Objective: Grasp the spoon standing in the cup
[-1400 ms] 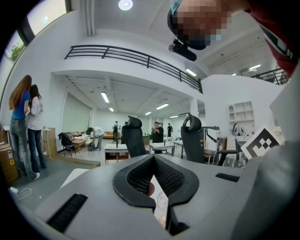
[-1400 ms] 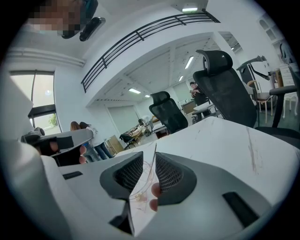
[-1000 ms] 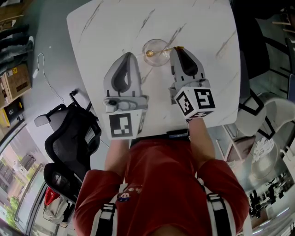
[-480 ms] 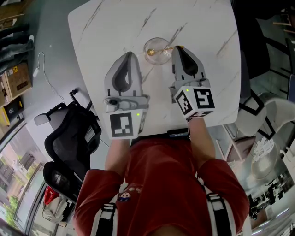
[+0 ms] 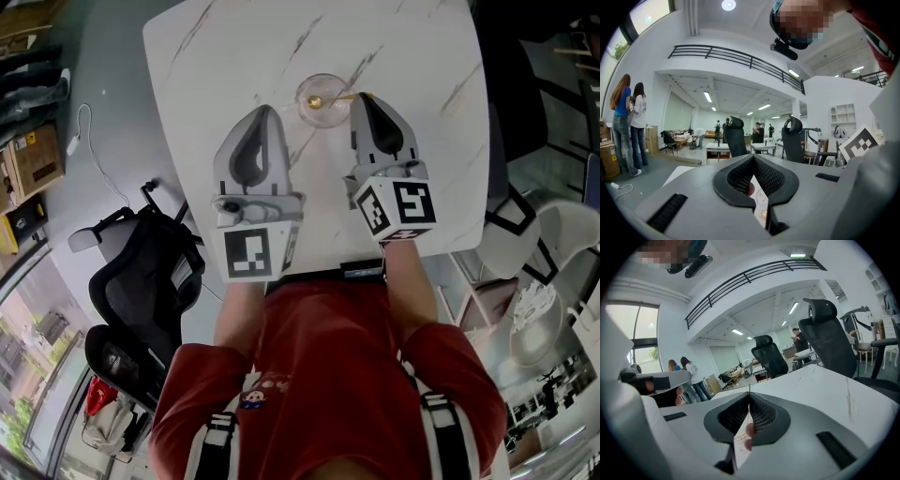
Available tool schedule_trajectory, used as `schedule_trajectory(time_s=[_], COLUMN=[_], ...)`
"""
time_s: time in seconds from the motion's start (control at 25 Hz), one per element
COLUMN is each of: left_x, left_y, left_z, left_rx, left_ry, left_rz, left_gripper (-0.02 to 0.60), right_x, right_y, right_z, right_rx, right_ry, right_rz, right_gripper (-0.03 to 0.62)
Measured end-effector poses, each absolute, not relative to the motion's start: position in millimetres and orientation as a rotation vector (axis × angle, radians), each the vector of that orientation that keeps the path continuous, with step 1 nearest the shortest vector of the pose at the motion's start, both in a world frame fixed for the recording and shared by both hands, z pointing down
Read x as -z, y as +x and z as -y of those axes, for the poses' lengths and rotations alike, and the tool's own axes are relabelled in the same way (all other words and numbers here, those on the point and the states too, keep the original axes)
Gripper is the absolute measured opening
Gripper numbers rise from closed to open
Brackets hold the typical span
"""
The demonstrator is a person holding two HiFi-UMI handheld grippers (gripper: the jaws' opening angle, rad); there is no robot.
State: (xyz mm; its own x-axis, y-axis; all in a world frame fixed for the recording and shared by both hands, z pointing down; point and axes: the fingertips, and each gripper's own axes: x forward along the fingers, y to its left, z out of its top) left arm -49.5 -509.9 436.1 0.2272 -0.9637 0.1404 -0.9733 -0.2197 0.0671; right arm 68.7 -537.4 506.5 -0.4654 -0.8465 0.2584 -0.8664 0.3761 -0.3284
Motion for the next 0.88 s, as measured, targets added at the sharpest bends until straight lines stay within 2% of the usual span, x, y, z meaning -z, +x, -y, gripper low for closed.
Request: schedule_trajectory(time_s=[0.88], left_x=[-398.9], left_y=[-57.1], left_z=[472.2], left_rx=[-0.01], left_ry=[2.389], left_rz=[1.891], left_gripper=[0.002], right_x=[-452.5], right_y=[67.1], right_z=[511.5], right_rx=[-0.464], right_ry=[1.644], right_rz=[2.609], right_gripper=[0.017])
